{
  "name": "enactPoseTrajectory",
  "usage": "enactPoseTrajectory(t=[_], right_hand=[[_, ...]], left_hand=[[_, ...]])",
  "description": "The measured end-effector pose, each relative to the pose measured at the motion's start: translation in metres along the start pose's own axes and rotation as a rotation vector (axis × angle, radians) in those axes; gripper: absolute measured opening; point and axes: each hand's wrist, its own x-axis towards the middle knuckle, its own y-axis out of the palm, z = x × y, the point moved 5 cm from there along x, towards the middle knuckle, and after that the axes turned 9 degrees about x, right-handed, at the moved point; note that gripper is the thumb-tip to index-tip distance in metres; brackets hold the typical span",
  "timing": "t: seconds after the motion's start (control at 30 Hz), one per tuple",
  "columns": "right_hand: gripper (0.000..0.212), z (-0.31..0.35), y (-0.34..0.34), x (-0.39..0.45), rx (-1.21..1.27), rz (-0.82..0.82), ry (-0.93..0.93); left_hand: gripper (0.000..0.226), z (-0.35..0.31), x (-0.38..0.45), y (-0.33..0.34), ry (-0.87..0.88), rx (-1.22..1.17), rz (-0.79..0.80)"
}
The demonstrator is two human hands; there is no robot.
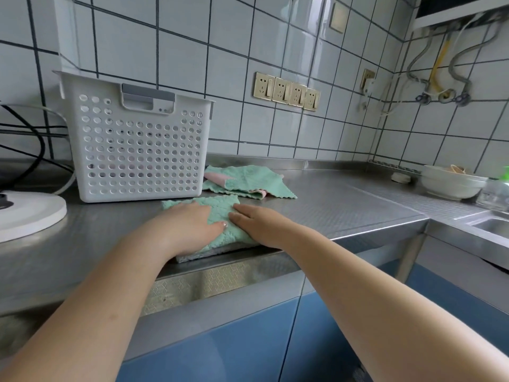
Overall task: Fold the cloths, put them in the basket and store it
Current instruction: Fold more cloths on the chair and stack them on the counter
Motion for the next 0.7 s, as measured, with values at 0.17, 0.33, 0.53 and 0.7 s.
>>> enactPoseTrajectory(t=[0.17,0.33,0.53,0.7], right_hand=[[0.030,-0.015,-0.029,-0.043,0.374,-0.456,-0.146],[0.018,-0.103,-0.045,-0.152,0.455,-0.707,-0.045],[0.022,-0.232,-0.026,-0.328,0.310,-0.791,0.389],[0.018,-0.307,0.028,-0.439,0.217,-0.736,0.788]], left_hand=[[0.021,-0.041,-0.027,-0.031,0.211,-0.286,-0.560],[0.009,-0.131,-0.044,0.012,0.508,-0.438,-0.575],[0.006,-0.253,-0.076,0.161,0.713,-0.515,-0.059],[0.010,-0.317,-0.105,0.263,0.678,-0.442,0.218]])
